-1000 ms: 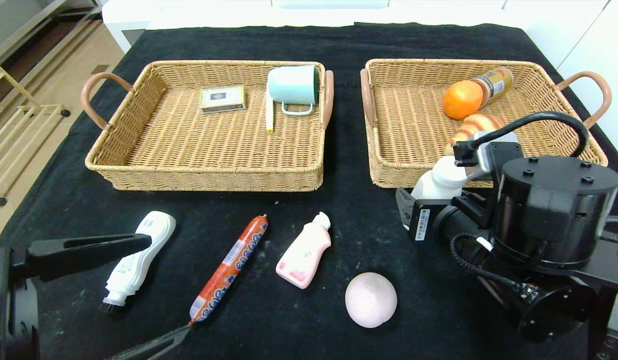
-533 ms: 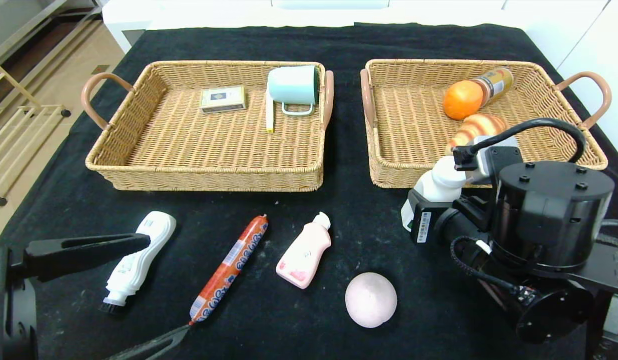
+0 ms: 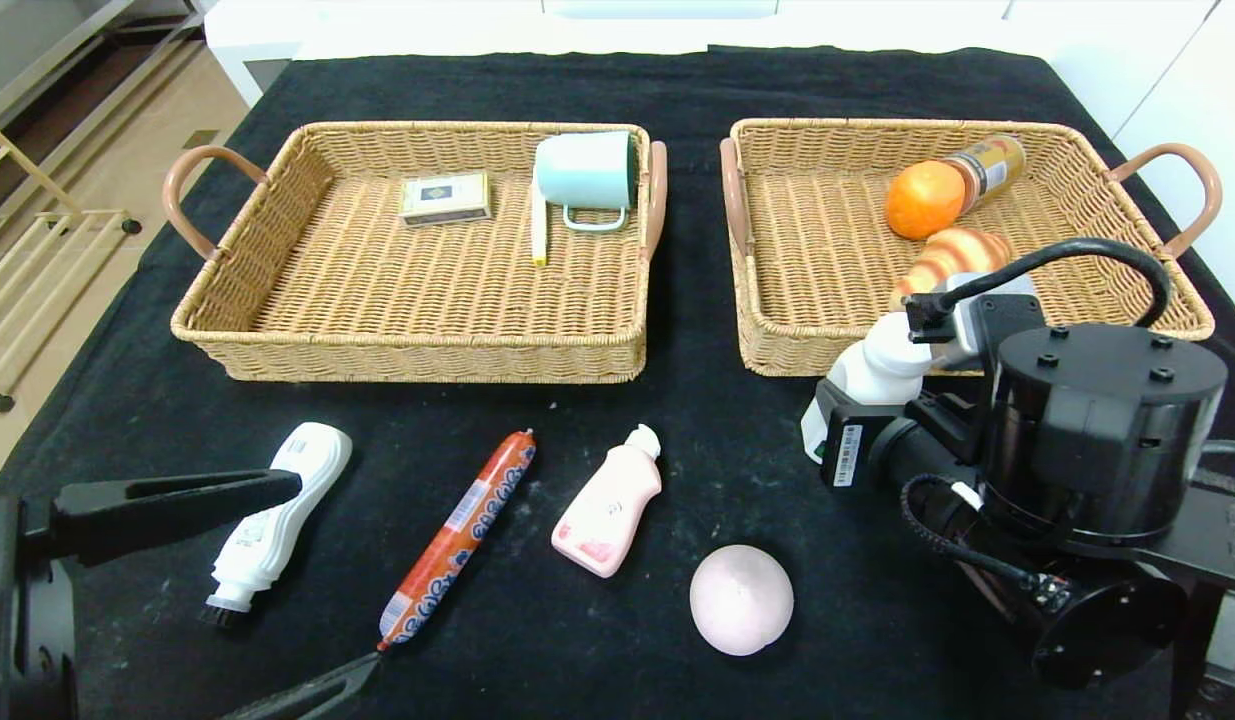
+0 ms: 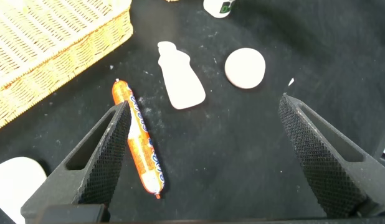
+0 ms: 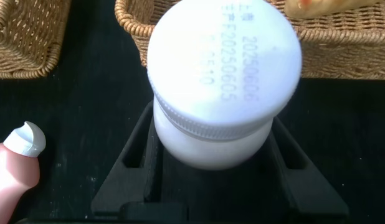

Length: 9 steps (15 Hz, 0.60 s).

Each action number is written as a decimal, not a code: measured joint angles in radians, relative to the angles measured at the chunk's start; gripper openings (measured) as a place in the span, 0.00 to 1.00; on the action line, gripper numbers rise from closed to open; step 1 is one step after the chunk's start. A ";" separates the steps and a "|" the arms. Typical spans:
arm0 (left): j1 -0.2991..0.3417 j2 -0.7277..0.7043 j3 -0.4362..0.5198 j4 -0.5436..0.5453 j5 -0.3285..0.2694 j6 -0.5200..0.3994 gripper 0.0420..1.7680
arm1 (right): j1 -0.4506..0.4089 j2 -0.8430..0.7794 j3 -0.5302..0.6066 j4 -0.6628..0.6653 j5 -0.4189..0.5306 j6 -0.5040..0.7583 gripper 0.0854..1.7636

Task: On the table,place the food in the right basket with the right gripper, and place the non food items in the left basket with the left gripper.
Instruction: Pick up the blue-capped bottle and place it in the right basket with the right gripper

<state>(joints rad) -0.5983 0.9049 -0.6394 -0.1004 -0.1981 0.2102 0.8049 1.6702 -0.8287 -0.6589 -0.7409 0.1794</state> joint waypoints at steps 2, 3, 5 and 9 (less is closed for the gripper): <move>0.000 0.000 0.000 0.000 0.000 0.000 0.97 | 0.000 0.000 0.000 0.003 0.001 0.000 0.48; 0.000 0.000 0.000 0.000 0.000 0.000 0.97 | 0.000 0.000 0.000 0.003 0.001 0.000 0.48; 0.000 0.000 0.000 0.000 0.000 0.000 0.97 | 0.000 0.000 -0.001 0.003 0.001 0.000 0.48; 0.000 0.001 0.005 0.000 -0.002 0.000 0.97 | 0.004 -0.020 0.007 0.024 0.005 -0.016 0.48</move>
<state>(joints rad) -0.5983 0.9062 -0.6345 -0.1000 -0.2000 0.2106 0.8091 1.6506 -0.8215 -0.6349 -0.7360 0.1634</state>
